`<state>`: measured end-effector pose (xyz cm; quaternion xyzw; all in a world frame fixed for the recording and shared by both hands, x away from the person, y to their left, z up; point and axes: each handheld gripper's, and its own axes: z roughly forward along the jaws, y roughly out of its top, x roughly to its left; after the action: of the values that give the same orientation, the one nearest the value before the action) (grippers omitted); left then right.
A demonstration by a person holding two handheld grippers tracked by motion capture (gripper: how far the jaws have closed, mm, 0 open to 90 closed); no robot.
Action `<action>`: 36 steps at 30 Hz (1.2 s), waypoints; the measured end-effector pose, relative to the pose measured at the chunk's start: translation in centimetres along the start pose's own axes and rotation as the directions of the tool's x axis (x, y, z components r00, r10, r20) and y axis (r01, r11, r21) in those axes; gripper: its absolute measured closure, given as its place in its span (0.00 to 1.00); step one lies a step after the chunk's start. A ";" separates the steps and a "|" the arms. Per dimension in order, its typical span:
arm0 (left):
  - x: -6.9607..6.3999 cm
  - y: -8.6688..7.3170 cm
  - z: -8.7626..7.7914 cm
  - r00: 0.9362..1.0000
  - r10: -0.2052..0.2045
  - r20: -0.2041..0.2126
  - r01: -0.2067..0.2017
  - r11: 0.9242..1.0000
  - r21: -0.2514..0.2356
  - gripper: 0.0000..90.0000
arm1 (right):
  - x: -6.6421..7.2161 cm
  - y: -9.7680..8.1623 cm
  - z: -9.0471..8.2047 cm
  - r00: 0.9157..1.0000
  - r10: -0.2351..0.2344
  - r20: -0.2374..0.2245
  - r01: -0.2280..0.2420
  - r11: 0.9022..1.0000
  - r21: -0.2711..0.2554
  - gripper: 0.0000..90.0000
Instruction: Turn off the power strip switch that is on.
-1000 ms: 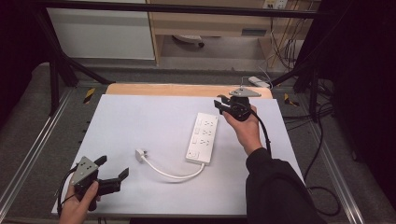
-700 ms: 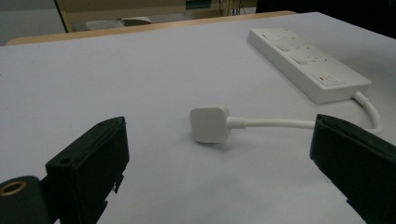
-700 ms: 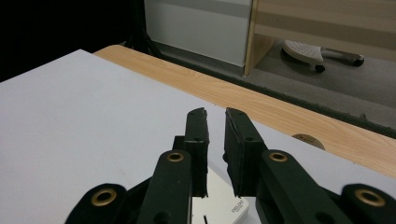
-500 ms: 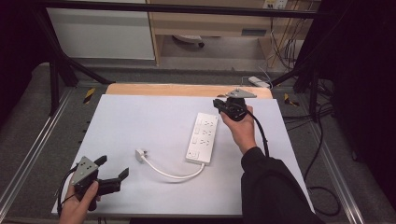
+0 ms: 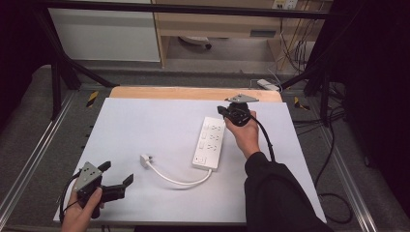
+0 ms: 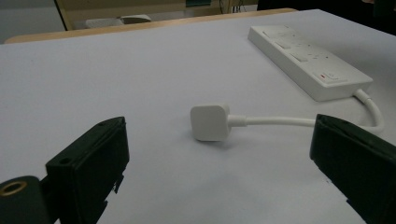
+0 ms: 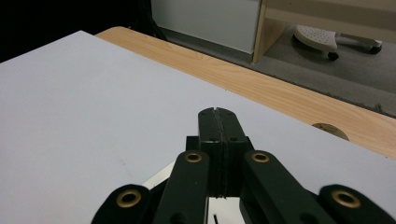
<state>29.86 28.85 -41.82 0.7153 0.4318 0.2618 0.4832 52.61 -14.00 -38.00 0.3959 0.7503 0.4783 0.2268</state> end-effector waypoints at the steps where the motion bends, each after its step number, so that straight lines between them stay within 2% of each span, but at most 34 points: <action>1: 0.0 0.0 0.0 1.000 -0.001 0.000 0.001 1.000 0.001 0.05 | 0.0 -0.1 0.2 1.000 0.002 0.001 -0.002 1.000 0.005 1.00; 15: 0.1 0.0 0.0 1.000 -0.003 0.000 0.003 1.000 0.003 0.05 | 0.8 -0.8 1.4 1.000 0.007 -0.007 -0.006 0.999 0.046 1.00; 29: 0.1 0.0 0.0 1.000 0.002 0.001 -0.002 1.000 0.006 0.05 | 1.7 -1.8 2.4 1.000 -0.014 -0.016 0.015 0.997 0.081 1.00; 36: 0.0 0.0 0.0 1.000 0.003 0.003 -0.003 1.000 0.007 0.05 | 1.6 -2.0 2.8 1.000 -0.013 -0.011 0.014 0.995 0.096 1.00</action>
<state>29.89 28.88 -41.85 0.7180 0.4308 0.2600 0.4810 52.92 -11.61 -41.01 0.3989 0.7763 0.4421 0.2068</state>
